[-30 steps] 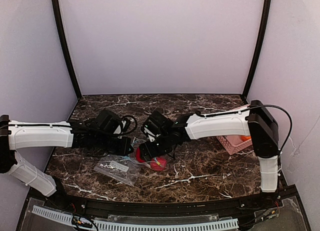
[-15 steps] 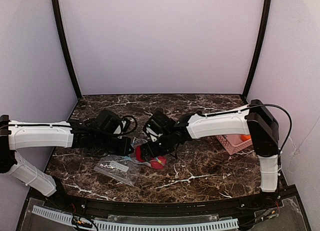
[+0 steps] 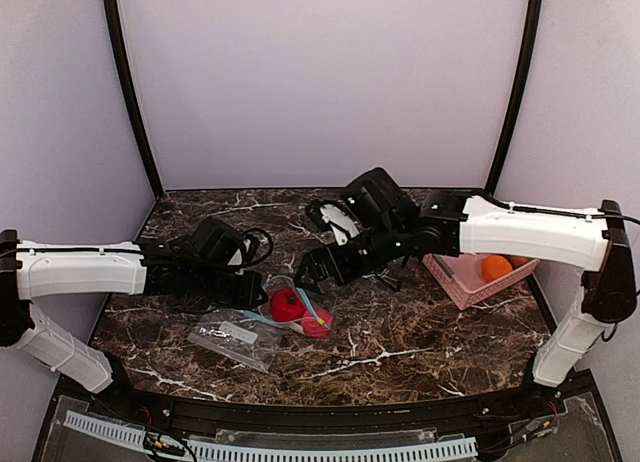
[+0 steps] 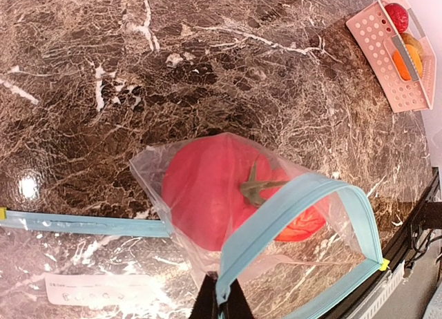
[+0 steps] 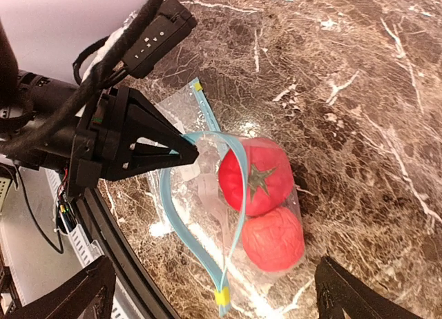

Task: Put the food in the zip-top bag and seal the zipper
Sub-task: Adjust the fake fruit in the zipper food storage bag, then move the fake fruit to the bin.

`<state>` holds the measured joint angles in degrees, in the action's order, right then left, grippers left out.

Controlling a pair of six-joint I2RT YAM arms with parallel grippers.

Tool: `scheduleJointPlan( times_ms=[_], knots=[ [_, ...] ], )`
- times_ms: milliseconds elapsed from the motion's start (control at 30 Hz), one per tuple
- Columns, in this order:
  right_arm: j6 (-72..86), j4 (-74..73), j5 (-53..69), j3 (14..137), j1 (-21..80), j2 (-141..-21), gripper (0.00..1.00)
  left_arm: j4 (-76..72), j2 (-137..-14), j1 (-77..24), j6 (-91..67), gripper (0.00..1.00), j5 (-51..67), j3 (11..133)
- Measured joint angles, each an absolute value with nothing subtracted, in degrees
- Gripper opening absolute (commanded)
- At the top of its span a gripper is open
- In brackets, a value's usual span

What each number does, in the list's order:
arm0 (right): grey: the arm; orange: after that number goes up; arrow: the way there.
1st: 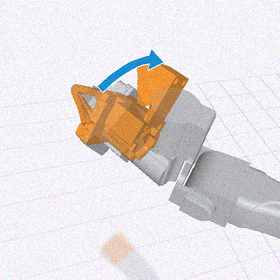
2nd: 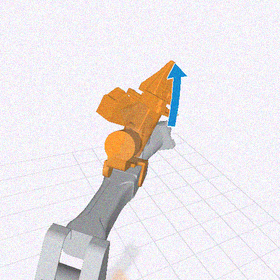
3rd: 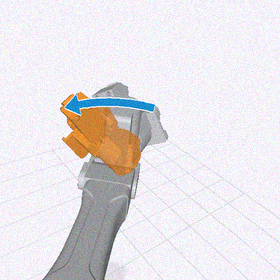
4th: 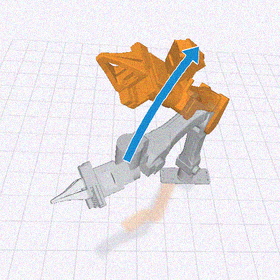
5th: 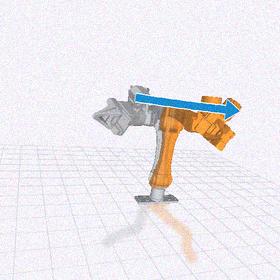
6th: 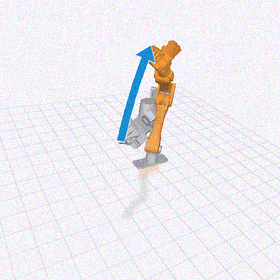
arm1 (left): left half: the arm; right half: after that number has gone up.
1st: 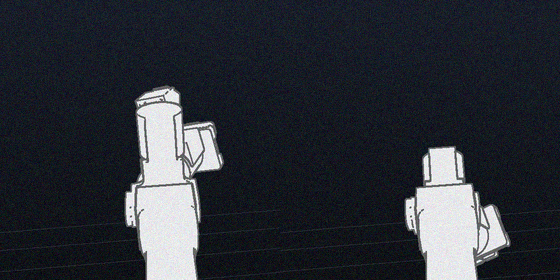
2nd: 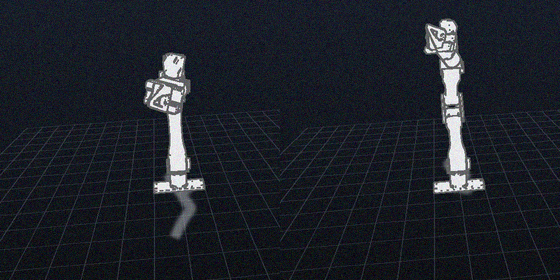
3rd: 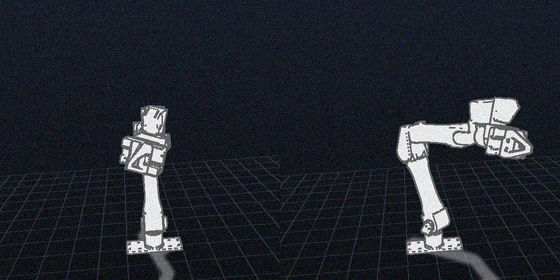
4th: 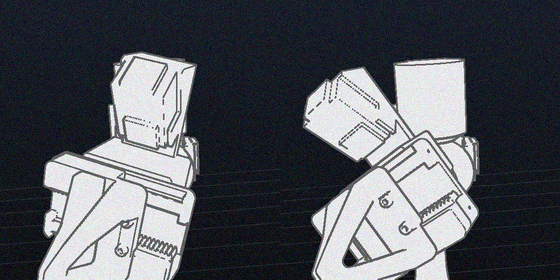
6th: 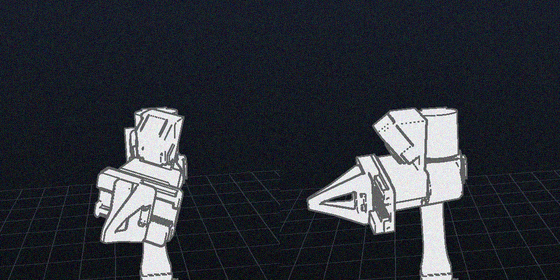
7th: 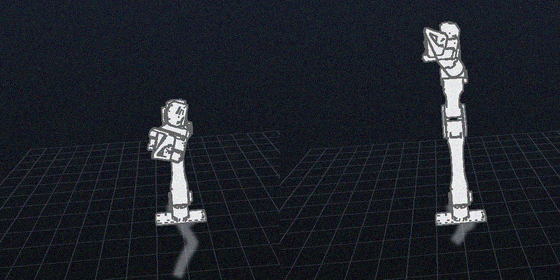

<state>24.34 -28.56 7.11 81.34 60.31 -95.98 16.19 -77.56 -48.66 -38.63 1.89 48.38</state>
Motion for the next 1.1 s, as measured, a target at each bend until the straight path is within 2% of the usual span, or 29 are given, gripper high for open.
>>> scheduleJointPlan(
  times_ms=[133, 267, 500, 700, 1100],
  knots=[
    [24.99, -32.88, 3.60, 78.19, 58.41, -89.14, 0.99, 15.66, -77.41, -48.66, -39.03, 0.01, 1.50, 48.34],
    [26.04, -37.82, -0.58, 74.30, 52.34, -84.18, 0.99, 14.79, -76.58, -48.66, -39.24, 0.01, 1.34, 48.16],
    [26.17, -43.46, -5.56, 68.34, 32.47, -79.66, 0.99, 14.66, -76.25, -48.66, -39.18, 0.01, 0.84, 48.16],
    [23.70, -44.10, -8.99, 67.20, 18.74, -82.11, 0.98, 14.66, -76.01, -48.66, -39.20, 0.01, 0.01, 48.16],
    [18.13, -42.83, -13.91, 67.55, 4.16, -91.79, 0.96, 14.72, -75.83, -48.64, -39.22, 0.01, -0.51, 48.16]
  ],
)
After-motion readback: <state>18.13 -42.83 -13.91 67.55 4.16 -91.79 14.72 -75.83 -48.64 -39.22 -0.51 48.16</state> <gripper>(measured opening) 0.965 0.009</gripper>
